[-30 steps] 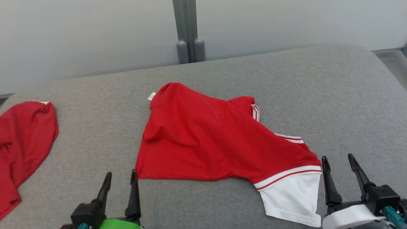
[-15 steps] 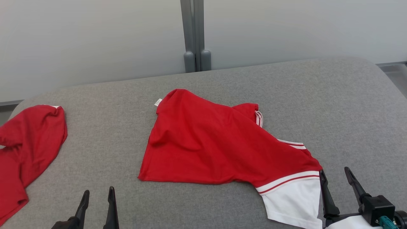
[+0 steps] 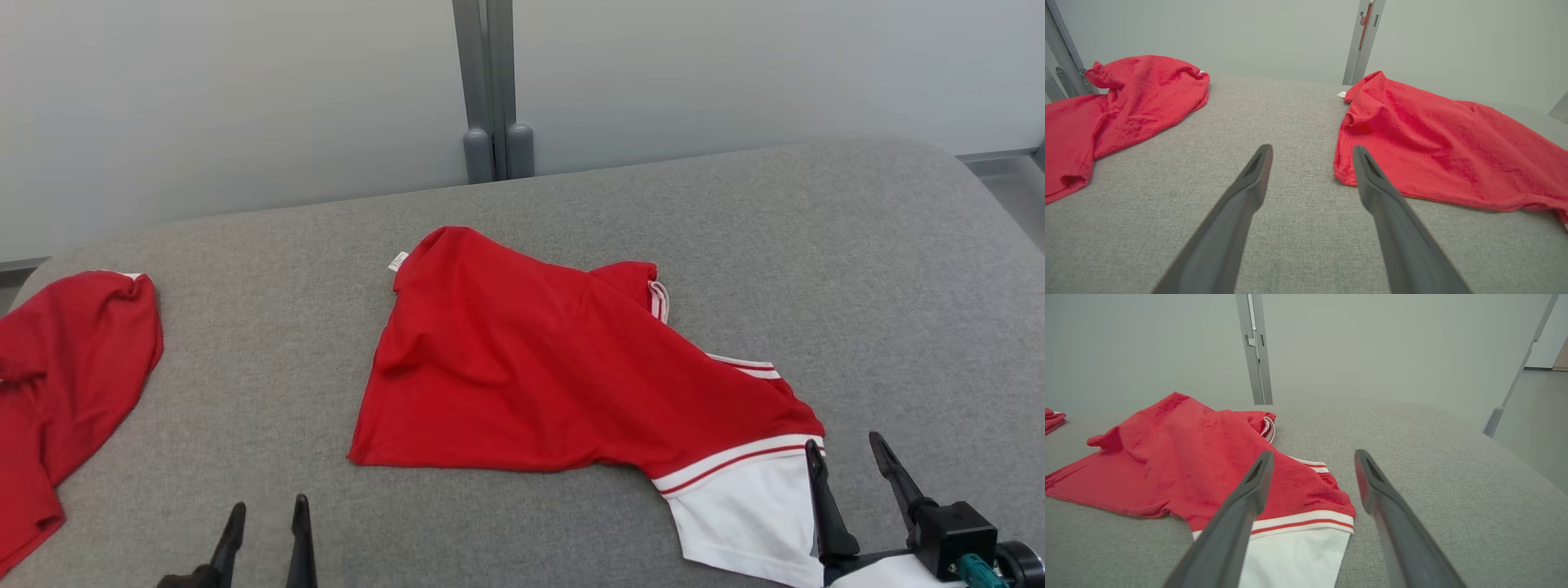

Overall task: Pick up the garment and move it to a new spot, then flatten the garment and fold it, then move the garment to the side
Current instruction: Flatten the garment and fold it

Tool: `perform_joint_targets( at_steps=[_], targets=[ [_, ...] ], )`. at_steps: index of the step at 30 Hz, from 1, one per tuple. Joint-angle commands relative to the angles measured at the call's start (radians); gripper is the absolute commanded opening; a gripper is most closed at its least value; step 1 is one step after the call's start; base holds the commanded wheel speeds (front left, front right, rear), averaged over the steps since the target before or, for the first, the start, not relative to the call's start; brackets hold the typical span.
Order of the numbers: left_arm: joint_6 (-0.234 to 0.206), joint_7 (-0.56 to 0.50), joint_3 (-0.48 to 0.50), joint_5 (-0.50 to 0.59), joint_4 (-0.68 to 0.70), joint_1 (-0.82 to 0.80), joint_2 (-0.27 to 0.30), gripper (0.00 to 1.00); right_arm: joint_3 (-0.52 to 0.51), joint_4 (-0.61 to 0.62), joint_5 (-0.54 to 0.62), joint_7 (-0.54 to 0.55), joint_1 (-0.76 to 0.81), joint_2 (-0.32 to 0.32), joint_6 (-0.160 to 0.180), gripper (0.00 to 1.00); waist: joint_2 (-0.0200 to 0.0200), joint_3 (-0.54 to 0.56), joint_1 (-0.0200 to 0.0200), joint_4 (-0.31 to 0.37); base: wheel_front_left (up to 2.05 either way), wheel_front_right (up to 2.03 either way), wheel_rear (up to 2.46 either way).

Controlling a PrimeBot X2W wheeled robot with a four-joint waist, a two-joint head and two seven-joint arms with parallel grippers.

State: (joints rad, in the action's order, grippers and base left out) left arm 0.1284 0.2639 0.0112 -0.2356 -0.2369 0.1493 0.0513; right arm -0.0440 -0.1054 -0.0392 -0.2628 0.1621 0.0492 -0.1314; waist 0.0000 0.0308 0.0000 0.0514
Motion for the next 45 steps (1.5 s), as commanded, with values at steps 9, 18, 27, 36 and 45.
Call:
perform_joint_targets(
  at_steps=[9,18,27,36,45],
  targets=[
    [-0.007,-0.008,-0.074,0.002,-0.186,-0.082,0.0,1.0,0.033,-0.218,0.059,0.03,-0.022,0.006,0.002,1.0,0.0,-0.032,0.0,0.009,0.0,0.0,0.0],
    [-0.023,-0.114,-0.104,0.014,-0.219,-0.201,0.008,1.0,0.04,-0.304,0.063,0.139,-0.08,0.004,0.002,1.0,0.0,-0.116,0.0,0.018,0.0,0.0,0.0],
    [-0.031,-0.224,-0.123,0.02,-0.239,-0.312,0.03,1.0,0.08,-0.36,0.044,0.228,-0.114,0.002,0.001,1.0,0.0,-0.168,0.0,0.014,0.0,0.0,0.0],
    [-0.018,-0.3,-0.154,0.004,-0.309,-0.399,0.058,1.0,0.118,-0.38,0.027,0.275,-0.158,0.002,0.001,1.0,0.0,-0.22,0.0,0.049,0.0,0.0,0.0],
    [-0.014,-0.35,-0.159,-0.034,-0.332,-0.362,0.063,0.0,0.207,-0.362,-0.106,0.292,-0.165,0.01,0.001,0.0,0.0,-0.198,0.0,0.074,0.0,0.0,0.0]
  ],
)
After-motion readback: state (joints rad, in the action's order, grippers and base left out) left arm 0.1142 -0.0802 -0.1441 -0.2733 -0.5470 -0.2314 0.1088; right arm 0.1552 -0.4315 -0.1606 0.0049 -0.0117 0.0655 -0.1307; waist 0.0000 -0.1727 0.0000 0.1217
